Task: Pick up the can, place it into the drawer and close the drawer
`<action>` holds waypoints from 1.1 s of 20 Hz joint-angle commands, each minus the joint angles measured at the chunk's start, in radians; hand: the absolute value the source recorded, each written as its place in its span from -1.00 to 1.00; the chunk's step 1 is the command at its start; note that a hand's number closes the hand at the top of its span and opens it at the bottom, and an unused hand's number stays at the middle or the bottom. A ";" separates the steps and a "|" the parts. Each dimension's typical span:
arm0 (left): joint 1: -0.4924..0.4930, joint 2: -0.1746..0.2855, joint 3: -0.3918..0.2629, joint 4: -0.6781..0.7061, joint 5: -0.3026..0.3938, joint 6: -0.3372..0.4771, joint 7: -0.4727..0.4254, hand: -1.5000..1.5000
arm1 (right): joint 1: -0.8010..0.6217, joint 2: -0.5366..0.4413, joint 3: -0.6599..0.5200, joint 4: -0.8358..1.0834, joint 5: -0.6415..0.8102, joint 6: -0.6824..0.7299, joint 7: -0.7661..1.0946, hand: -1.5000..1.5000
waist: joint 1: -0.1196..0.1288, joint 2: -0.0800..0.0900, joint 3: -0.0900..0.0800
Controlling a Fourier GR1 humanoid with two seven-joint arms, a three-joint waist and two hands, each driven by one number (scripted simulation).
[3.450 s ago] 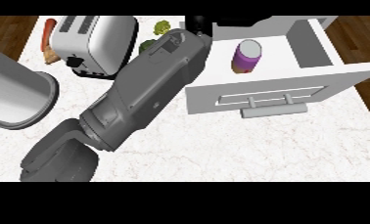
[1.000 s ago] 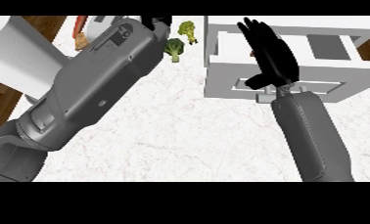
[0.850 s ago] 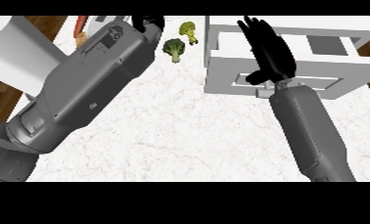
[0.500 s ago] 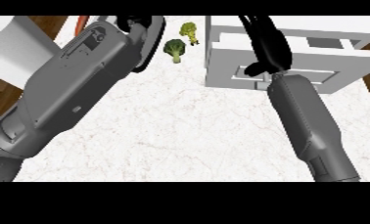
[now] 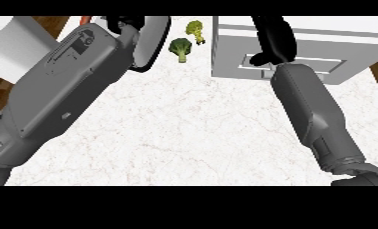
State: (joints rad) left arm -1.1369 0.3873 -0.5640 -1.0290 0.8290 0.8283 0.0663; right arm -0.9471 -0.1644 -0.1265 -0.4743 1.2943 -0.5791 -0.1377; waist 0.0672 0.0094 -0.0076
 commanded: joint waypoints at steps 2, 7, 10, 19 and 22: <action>0.004 0.020 -0.001 -0.044 -0.020 0.010 0.035 -1.00 | -0.036 -0.021 -0.042 0.129 0.001 -0.130 -0.014 -1.00 | 0.012 0.015 0.010; 0.040 0.065 -0.005 -0.125 -0.029 -0.004 0.063 -1.00 | -0.141 -0.049 -0.064 0.194 0.001 -0.110 0.009 -1.00 | 0.040 0.016 0.010; 0.042 0.065 0.004 -0.122 -0.040 0.001 0.064 -1.00 | -0.212 -0.075 -0.070 0.212 0.004 -0.084 0.021 -1.00 | 0.027 0.017 0.009; 0.049 0.105 0.016 -0.194 -0.037 -0.015 0.116 -1.00 | -0.277 -0.094 -0.098 0.281 -0.013 -0.031 0.010 -1.00 | 0.061 0.028 0.010; 0.036 0.086 0.004 -0.201 -0.055 0.018 0.113 -1.00 | -0.310 -0.057 -0.196 0.277 -0.136 0.063 -0.116 -1.00 | 0.061 0.028 0.014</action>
State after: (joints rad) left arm -1.0970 0.4660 -0.5577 -1.2100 0.7831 0.8415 0.1722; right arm -1.1754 -0.2455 -0.2339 -0.1714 1.2625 -0.5598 -0.1925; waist 0.1053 0.0446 0.0138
